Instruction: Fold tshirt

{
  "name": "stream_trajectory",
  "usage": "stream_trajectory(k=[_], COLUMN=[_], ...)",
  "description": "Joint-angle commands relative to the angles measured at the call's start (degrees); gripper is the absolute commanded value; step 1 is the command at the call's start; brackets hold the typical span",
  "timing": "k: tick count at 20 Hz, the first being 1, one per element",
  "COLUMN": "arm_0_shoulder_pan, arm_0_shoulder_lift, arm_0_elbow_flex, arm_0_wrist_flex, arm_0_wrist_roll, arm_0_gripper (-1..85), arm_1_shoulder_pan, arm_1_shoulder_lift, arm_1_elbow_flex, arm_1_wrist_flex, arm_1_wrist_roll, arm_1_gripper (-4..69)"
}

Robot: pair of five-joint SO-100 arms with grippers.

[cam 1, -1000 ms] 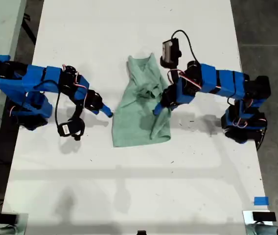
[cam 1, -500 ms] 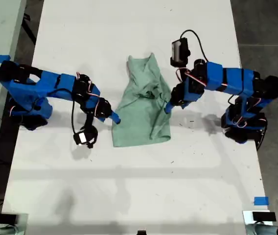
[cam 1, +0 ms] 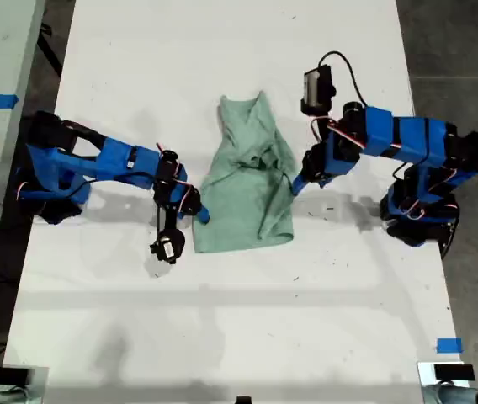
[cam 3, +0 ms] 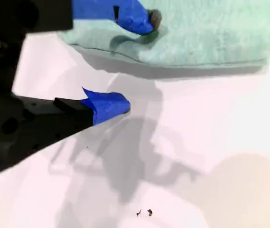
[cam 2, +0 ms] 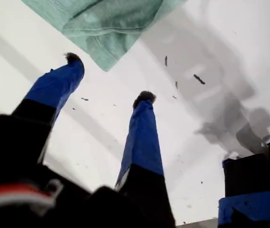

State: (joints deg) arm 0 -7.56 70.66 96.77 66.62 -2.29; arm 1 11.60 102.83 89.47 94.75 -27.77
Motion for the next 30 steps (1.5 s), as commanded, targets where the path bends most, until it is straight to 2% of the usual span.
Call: stream_trajectory(k=[1,3,4,6,8,10,12,16,20,23,24,26,28,30], arm_0_shoulder_pan=[-1.41,-1.76,-1.58,-1.14,-1.76,-2.64,-2.46,-2.29,-2.90,-4.13,-4.48,-4.83,-5.36,-5.89], arm_0_shoulder_lift=[0.70,0.97,1.49,3.69,8.17,17.84,22.24,11.78,-13.97,-16.17,-16.70,-17.93,-18.11,-16.70], arm_0_elbow_flex=[-4.39,-4.39,-4.39,-4.31,-2.11,5.27,4.13,-13.62,-44.74,-44.56,-44.56,-44.56,-44.56,-44.56], arm_0_wrist_flex=[-1.49,-1.58,-2.11,0.26,5.45,4.13,6.42,8.44,17.84,15.56,14.24,12.39,13.01,13.54], arm_0_wrist_roll=[0.00,-0.26,0.09,-0.62,-1.58,-1.67,-1.76,1.23,5.45,6.68,8.17,11.07,12.04,14.50], arm_0_gripper=[14.8,1.6,0.1,0.1,0.1,0.1,0.1,0.1,0.1,0.1,1.5,25.6,33.0,34.8], arm_1_shoulder_pan=[0.44,0.44,0.35,0.18,-0.18,-0.35,-0.53,-0.88,-1.67,-2.11,-2.20,-2.20,-2.11,-2.02], arm_1_shoulder_lift=[5.10,5.98,6.24,6.68,7.03,7.21,7.29,7.29,7.29,7.29,7.29,7.29,7.29,7.21], arm_1_elbow_flex=[0.70,1.67,1.93,2.29,2.99,3.69,3.87,3.96,4.48,5.01,5.19,5.19,5.27,5.54], arm_1_wrist_flex=[-1.41,-1.85,-1.93,-2.02,-2.29,-2.72,-3.08,-3.78,-3.87,-4.04,-4.48,-5.10,-5.36,-5.98], arm_1_wrist_roll=[0.97,1.23,1.41,1.67,2.02,2.20,2.20,2.46,3.34,3.96,3.96,3.78,3.78,3.52], arm_1_gripper=[25.1,24.9,24.8,24.5,24.3,24.1,23.9,23.7,23.6,23.5,23.5,23.5,23.4,23.4])
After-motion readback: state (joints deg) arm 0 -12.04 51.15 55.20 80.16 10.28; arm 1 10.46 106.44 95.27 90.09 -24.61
